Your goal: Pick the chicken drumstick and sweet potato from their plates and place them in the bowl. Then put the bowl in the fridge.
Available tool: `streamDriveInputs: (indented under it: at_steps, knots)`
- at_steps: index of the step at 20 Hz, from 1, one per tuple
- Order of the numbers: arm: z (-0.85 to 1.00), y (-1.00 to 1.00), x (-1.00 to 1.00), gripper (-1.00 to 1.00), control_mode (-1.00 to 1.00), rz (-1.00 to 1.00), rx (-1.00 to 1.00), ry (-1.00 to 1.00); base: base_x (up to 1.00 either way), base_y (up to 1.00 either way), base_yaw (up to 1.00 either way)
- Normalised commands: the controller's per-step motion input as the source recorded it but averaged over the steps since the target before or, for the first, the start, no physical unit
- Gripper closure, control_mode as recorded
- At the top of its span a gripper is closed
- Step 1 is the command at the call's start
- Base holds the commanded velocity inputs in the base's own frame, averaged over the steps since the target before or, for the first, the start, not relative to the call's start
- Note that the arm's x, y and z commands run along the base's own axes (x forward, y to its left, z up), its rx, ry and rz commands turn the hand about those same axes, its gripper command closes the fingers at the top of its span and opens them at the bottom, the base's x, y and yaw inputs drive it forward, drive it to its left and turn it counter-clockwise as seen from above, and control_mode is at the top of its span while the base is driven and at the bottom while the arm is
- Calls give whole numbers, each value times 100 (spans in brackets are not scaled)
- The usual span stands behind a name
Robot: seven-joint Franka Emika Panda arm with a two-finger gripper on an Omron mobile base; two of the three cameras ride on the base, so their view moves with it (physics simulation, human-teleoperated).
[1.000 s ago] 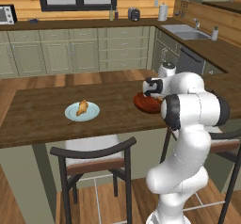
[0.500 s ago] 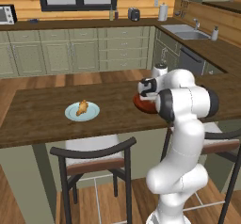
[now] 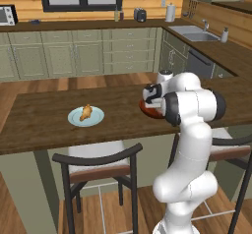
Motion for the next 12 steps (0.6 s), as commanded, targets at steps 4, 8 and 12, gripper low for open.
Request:
streamDriveInputs:
  at_steps: [4,8,12]
  knots:
    - [-1,3,0,-100,-100,0,0,0,0,0,0]
    - [13,7,-16,-100,-100,0,0,0,0,0,0]
    - [61,39,-55,-100,-100,-3,3,0,0,0,0]
